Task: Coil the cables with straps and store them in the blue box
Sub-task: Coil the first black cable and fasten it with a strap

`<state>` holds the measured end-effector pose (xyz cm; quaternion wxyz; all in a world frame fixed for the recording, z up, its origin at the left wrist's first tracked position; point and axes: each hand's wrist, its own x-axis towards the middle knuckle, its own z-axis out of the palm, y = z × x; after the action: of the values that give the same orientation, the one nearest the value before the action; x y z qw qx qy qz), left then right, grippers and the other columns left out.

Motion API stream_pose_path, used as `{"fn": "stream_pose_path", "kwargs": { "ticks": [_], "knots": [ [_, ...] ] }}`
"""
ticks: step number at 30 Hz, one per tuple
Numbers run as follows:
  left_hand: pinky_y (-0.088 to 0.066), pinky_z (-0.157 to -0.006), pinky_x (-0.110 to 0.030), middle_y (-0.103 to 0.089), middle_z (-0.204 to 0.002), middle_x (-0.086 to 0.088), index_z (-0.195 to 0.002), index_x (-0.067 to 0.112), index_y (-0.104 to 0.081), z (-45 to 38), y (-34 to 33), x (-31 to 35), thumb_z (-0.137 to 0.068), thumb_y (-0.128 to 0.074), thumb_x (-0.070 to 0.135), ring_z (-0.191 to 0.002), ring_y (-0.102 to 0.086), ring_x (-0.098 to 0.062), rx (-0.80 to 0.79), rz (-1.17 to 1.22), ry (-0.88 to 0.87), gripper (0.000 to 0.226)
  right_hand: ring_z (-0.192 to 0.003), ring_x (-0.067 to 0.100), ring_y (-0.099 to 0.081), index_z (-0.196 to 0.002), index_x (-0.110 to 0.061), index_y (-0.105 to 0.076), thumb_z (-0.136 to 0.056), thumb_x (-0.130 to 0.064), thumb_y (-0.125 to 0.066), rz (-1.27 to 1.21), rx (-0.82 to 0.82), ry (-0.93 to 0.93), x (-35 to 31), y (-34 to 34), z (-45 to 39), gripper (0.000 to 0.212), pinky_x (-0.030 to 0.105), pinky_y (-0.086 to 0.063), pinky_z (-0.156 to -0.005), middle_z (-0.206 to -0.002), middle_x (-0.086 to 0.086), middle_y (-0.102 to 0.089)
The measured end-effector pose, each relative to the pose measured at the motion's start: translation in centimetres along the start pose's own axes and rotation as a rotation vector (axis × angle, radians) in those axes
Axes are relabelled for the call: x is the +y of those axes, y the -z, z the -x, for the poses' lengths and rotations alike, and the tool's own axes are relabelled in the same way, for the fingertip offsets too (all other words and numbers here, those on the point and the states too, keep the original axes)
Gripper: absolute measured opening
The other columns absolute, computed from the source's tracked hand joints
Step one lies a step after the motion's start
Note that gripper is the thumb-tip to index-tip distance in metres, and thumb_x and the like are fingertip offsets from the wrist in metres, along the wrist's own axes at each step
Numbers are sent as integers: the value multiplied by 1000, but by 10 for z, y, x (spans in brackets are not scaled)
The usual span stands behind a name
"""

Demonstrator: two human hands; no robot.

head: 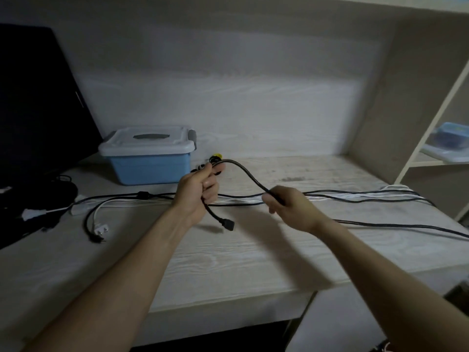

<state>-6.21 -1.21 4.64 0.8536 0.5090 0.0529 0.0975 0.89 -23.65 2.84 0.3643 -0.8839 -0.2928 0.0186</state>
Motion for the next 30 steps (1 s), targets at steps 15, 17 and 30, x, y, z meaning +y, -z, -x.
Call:
{"fn": "stream_pose_path", "kwargs": {
  "ticks": [15, 17, 30],
  "knots": [
    [-19, -42, -25, -22, -52, 5, -92, 9, -56, -51, 73, -7, -96, -44, 31, -39, -21, -8, -69, -19, 129, 25, -74, 35, -64, -101, -8, -64, -101, -31, -50, -117, 581, -176, 26, -59, -141, 27, 37, -44, -60, -73, 9, -69],
    [-14, -39, -22, -21, -49, 8, -91, 10, -59, -62, 77, -9, -99, -42, 31, -37, -17, -5, 68, 80, 53, 28, -69, 35, -63, -99, -12, -62, -100, -28, -52, 15, 543, -64, 27, -77, -133, 19, 38, -46, -56, -72, 9, -68],
    [-36, -58, -29, -51, -71, -4, -89, 8, -55, -50, 78, -5, -107, -28, 27, -60, -47, -17, 257, 249, -197, 38, -49, 19, -47, -61, -21, -55, -87, -50, -53, 412, 68, 470, -12, -97, -101, 39, 29, -34, -46, -56, -6, -51]
  ]
}}
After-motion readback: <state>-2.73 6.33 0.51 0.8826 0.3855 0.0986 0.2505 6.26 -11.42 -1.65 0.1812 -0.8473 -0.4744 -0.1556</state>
